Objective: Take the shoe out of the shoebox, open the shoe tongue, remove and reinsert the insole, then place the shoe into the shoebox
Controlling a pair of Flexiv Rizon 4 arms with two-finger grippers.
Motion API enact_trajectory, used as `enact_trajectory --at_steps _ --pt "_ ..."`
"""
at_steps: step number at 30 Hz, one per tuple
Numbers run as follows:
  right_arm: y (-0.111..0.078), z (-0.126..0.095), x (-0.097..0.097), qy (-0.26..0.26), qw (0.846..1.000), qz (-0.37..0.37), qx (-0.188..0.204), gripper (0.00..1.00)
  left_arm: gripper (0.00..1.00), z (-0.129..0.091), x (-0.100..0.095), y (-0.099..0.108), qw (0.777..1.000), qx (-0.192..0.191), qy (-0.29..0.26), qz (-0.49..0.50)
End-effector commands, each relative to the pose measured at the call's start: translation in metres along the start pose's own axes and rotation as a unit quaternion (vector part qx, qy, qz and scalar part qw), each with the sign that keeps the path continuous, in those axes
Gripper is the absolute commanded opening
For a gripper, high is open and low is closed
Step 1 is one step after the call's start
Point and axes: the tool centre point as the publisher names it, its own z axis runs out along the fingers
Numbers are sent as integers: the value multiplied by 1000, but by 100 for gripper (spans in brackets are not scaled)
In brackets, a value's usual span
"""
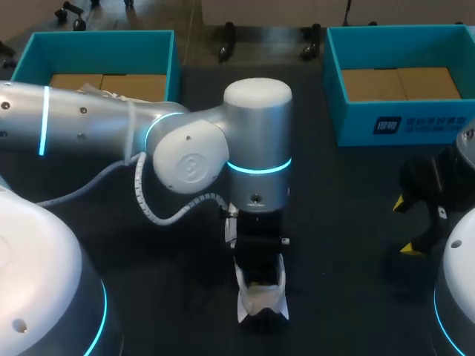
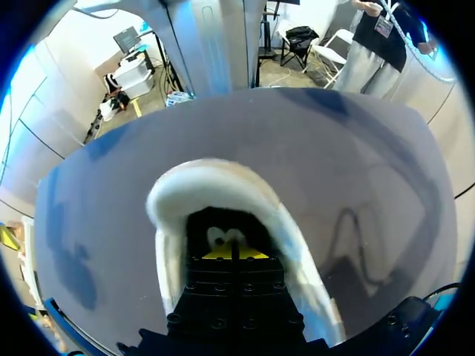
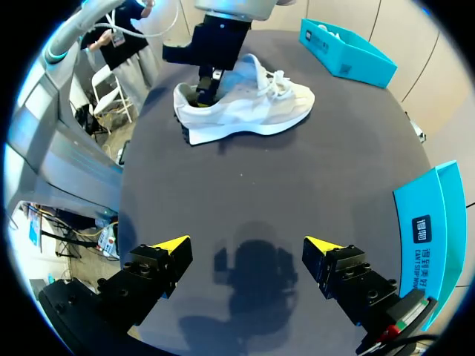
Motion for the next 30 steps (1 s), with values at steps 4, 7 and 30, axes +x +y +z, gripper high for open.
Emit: enact_trajectory --at_steps 4,7,30 --pt "0 0 1 -1 1000 0 1 100 0 -18 1 -16 999 -32 -22 5" --pt "0 0 1 -1 1000 0 1 100 0 -19 -5 -22 998 -45 -30 6" --pt "0 0 1 -1 1000 0 1 100 0 5 -12 -12 993 -102 10 -54"
